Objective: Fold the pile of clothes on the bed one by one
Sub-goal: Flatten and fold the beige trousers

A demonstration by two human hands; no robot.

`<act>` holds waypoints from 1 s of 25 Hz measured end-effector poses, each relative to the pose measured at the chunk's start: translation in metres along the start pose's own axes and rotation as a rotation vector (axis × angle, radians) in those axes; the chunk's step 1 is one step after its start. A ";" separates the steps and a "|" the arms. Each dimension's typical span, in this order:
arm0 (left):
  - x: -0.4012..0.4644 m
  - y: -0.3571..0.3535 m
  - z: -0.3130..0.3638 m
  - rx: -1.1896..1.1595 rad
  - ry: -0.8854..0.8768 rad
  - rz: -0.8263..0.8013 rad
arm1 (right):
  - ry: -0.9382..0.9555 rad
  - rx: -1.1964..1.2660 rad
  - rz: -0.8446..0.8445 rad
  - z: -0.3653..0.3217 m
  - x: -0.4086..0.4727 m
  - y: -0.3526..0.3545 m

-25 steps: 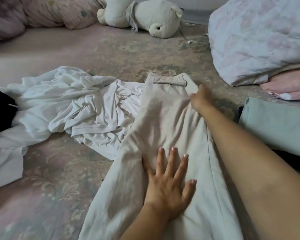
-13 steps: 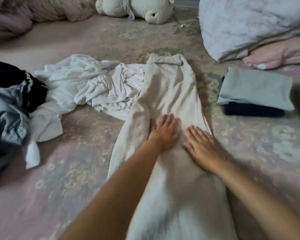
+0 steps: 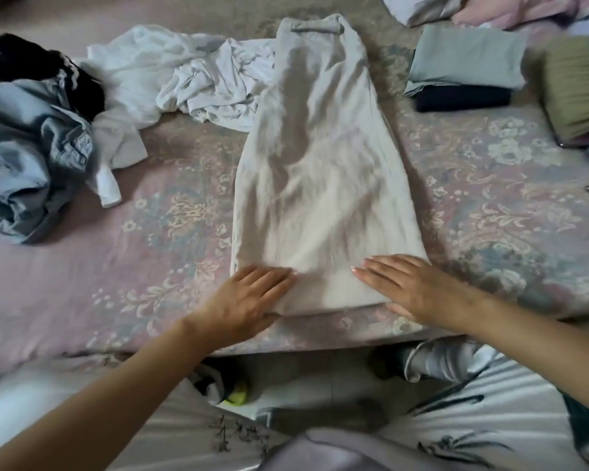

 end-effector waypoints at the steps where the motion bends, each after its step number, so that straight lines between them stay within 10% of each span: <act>1: -0.001 0.005 0.000 0.006 -0.004 0.083 | -0.007 0.017 0.048 0.000 0.000 0.003; 15: -0.030 -0.006 0.004 0.281 -0.051 0.150 | -0.028 -0.386 -0.060 -0.007 -0.025 -0.003; 25: 0.029 0.113 -0.078 -0.015 0.243 0.335 | -0.167 0.083 0.081 0.078 0.010 0.119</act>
Point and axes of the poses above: each hand's wrist, its own x-axis towards the middle knuckle, its own y-axis out of the back of the hand, z = x × y, the point moved 3 cm from there along x, towards the middle knuckle, and after that the axes turned 4 degrees about x, right-handed, at the moved point
